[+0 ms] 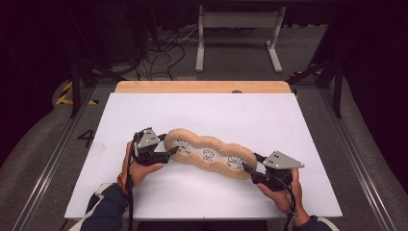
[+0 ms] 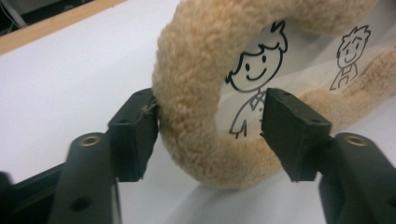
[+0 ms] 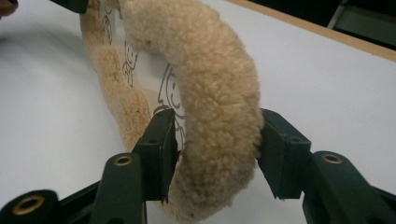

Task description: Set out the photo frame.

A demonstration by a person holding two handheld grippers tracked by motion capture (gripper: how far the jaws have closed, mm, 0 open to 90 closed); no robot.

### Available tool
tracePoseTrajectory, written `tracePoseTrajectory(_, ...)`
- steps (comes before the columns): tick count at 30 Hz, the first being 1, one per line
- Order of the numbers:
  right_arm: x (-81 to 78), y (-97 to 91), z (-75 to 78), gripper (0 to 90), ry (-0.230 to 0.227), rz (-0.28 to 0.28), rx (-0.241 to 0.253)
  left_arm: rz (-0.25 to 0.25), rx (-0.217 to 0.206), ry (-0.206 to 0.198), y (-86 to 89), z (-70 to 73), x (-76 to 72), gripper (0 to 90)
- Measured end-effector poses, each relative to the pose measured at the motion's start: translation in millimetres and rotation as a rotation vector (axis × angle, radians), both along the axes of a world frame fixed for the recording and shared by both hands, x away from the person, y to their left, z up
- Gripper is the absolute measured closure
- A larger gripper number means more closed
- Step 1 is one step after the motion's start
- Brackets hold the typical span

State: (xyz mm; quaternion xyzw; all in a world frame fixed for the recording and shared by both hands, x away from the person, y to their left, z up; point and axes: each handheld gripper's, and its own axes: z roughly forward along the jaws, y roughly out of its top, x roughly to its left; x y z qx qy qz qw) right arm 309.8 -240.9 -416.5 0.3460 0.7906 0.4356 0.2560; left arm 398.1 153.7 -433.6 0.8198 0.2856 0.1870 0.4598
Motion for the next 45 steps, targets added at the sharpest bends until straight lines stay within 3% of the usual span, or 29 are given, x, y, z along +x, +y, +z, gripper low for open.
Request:
tracePoseTrajectory(4, -6.7, -9.6, 1.5, 52.4, -0.008, -0.008, 0.033, -0.010, -0.007, -0.011, -2.1, 4.0, 3.5, 27.1)
tracePoseTrajectory(8, -11.0, -11.7, 1.9, 57.9, -0.011, -0.008, 0.032, -0.022, -0.013, -0.014, -3.8, 5.2, 5.8, 27.7)
tracePoseTrajectory(10, -14.1, -11.3, 2.2, 60.9, -0.018, -0.007, 0.022, -0.046, 0.010, -0.021, -5.8, 4.4, 7.0, 33.3)
tracePoseTrajectory(12, -15.8, -11.4, 2.2, 62.8, -0.016, -0.011, 0.021, -0.036, 0.027, -0.028, -6.9, 4.5, 7.3, 37.9)
tracePoseTrajectory(15, -15.7, -12.1, 1.8, 64.3, -0.011, -0.020, 0.028, -0.027, 0.014, -0.023, -2.7, 5.0, 8.6, 48.5)
tracePoseTrajectory(19, -13.6, -11.1, 0.9, 65.3, -0.018, -0.028, 0.023, -0.026, 0.016, -0.023, 1.2, 5.8, 7.9, 56.6)
tracePoseTrajectory(27, -6.0, -10.7, -2.1, 65.3, -0.008, -0.033, 0.033, -0.035, 0.019, -0.012, 7.9, 6.9, 1.1, 62.2)
tracePoseTrajectory(45, 14.6, -4.6, -3.3, 63.1, -0.016, -0.054, 0.012, -0.032, 0.036, -0.016, 16.3, 7.4, -19.1, 63.0)
